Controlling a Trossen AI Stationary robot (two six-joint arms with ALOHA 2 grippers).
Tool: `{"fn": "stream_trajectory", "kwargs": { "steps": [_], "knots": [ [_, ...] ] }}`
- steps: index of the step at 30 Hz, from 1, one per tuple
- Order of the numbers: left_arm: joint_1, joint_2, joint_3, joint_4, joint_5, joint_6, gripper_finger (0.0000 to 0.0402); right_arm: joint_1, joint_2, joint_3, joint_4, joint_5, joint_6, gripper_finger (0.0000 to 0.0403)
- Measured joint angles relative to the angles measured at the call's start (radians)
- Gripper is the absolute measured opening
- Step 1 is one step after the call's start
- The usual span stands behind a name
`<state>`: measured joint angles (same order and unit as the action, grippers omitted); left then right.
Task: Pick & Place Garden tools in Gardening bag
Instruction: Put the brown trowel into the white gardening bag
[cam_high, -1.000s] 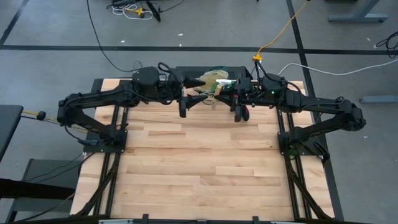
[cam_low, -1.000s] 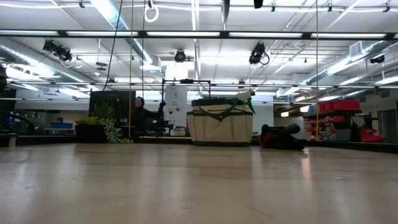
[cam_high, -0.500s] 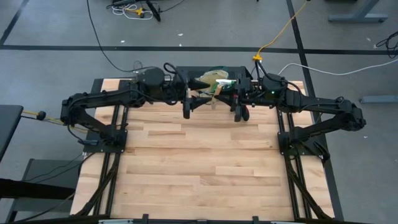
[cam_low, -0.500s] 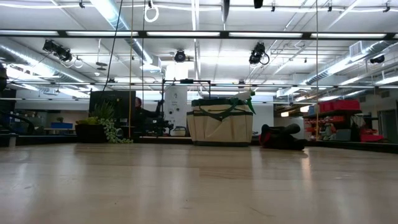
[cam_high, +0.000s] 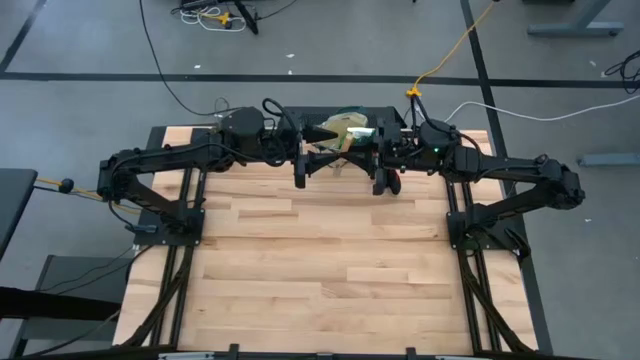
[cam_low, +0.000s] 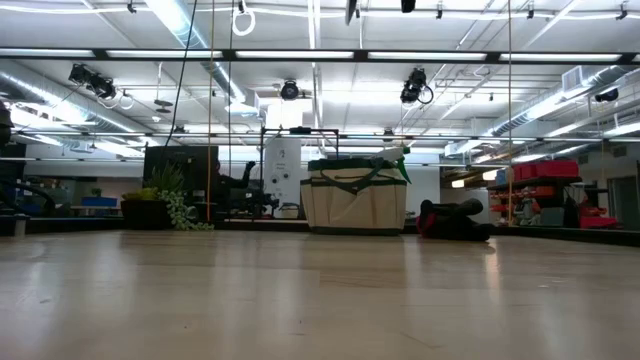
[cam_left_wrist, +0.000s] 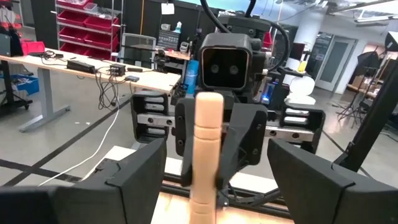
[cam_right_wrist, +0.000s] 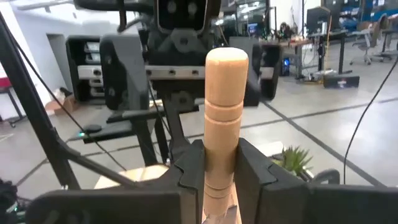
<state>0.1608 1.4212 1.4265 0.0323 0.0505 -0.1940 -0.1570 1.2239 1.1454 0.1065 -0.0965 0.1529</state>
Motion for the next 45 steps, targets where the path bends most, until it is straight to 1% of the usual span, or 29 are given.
{"fn": "stream_trajectory", "kwargs": {
  "steps": [4,16,26,39,45],
  "knots": [
    [0.000,0.000,0.000,0.000,0.000,0.003,0.0289,0.005,0.003,0.000,0.014,0.000,0.022,0.0053],
    [0.000,0.000,0.000,-0.001,-0.001,0.022,0.0289,0.005,0.010,0.002,0.030,0.002,0.023,0.0053],
    [0.000,0.033,0.001,0.003,-0.008,0.003,0.0289,0.007,0.044,0.002,0.009,-0.001,0.022,0.0054],
    [0.000,0.047,0.002,-0.003,-0.002,0.006,0.0289,0.008,0.045,0.002,-0.036,-0.009,0.022,0.0055],
    [-0.002,0.050,0.002,-0.007,-0.001,0.006,0.0275,0.008,0.045,0.002,-0.042,-0.040,-0.019,0.0055]
  ]
}}
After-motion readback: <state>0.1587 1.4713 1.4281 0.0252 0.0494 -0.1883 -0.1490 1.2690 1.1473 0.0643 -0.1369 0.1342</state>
